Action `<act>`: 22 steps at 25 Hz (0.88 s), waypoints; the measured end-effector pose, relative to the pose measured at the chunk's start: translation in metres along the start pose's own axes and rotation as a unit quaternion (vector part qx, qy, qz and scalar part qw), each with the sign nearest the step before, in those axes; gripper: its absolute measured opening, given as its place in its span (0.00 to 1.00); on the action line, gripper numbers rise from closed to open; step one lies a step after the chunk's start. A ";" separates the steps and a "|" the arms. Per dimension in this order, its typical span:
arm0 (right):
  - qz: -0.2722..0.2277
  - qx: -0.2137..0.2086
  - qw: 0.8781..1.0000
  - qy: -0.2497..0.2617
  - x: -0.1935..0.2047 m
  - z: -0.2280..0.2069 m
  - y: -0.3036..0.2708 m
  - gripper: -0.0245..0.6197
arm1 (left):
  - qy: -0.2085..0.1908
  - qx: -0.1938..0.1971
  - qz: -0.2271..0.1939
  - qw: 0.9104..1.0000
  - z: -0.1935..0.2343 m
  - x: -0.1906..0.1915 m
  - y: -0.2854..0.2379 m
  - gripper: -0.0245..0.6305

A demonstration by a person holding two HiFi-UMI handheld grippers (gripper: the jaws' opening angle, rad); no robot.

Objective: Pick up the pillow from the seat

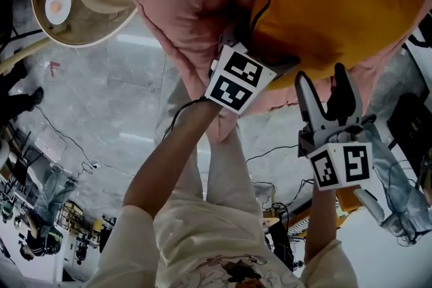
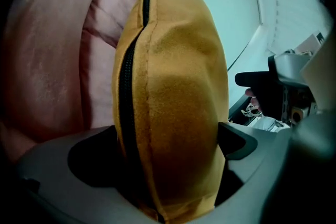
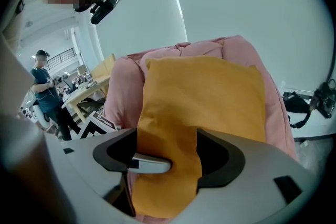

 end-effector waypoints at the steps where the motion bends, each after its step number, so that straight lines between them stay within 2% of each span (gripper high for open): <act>1: 0.003 0.000 1.000 -0.002 0.003 0.000 -0.001 0.58 | -0.002 0.008 -0.004 1.000 0.001 0.001 -0.002 0.93; 4: 0.003 0.005 1.000 -0.006 0.004 -0.006 -0.002 0.58 | -0.003 0.028 -0.005 1.000 0.003 -0.001 -0.015 0.93; 8: 0.000 0.012 1.000 -0.009 0.003 -0.014 0.002 0.58 | -0.004 0.033 -0.007 0.999 0.003 -0.003 -0.024 0.93; 9: -0.001 0.012 1.000 -0.010 0.003 -0.014 0.003 0.58 | -0.005 0.036 -0.009 0.999 0.003 -0.003 -0.024 0.89; 15: 0.003 0.028 0.999 -0.021 0.010 -0.018 0.004 0.58 | -0.012 0.031 -0.017 0.999 -0.006 -0.001 -0.022 0.50; 18: 0.001 0.029 0.999 -0.025 0.013 -0.014 0.009 0.58 | -0.023 0.039 -0.014 0.999 -0.018 -0.001 -0.016 0.42; 22: -0.001 0.027 0.999 -0.027 0.013 -0.014 0.015 0.58 | -0.023 0.050 -0.014 0.998 -0.025 -0.001 -0.010 0.39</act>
Point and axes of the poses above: the fingertips, and each gripper's own axes: y backward along the fingers, z to its left, x out of its underside, the point moved 8 cm from there along y, backward along the fingers, and after that the axes turned 9 degrees about -z, right-handed, at the moved point
